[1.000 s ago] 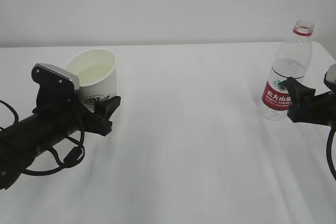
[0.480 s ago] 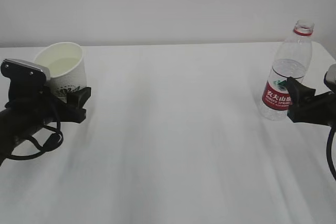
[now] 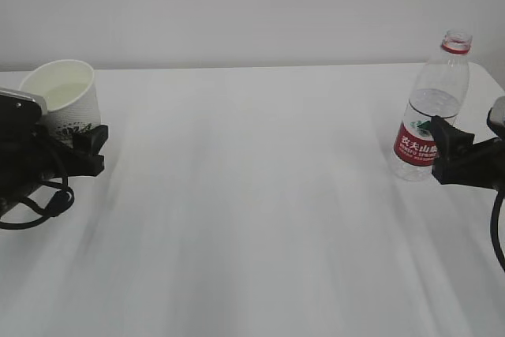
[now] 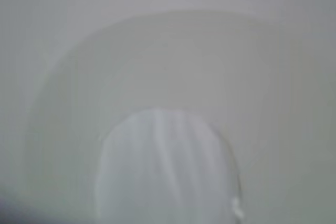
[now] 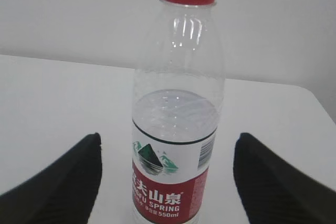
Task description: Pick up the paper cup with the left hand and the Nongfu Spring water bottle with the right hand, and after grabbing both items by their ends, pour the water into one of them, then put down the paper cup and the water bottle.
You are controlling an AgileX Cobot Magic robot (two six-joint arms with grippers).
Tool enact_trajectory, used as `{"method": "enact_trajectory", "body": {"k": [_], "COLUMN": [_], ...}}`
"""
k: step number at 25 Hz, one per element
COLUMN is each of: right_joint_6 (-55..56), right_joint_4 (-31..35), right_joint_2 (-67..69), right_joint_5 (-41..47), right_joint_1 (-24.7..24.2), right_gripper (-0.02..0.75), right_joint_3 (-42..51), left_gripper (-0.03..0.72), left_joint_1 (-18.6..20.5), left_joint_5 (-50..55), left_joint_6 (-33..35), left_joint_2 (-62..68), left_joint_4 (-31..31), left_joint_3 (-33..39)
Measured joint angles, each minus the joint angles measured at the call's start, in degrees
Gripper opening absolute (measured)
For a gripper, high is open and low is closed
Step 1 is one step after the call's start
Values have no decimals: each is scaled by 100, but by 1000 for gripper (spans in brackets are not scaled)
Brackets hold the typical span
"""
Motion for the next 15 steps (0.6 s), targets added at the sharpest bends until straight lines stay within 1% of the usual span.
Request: {"method": "enact_trajectory", "body": {"k": [9, 15], "right_joint_6": [0, 0], "right_joint_4": [0, -30], "right_joint_2": [0, 0], "right_joint_5": [0, 0], "right_joint_1": [0, 0], "right_gripper": [593, 593], "right_joint_3": [0, 0], "left_gripper": [496, 496], "left_joint_1": [368, 503], "left_joint_5": [0, 0], "left_joint_6": [9, 9], "left_joint_2": [0, 0], "left_joint_4": [-140, -297], "left_joint_3": [0, 0]}}
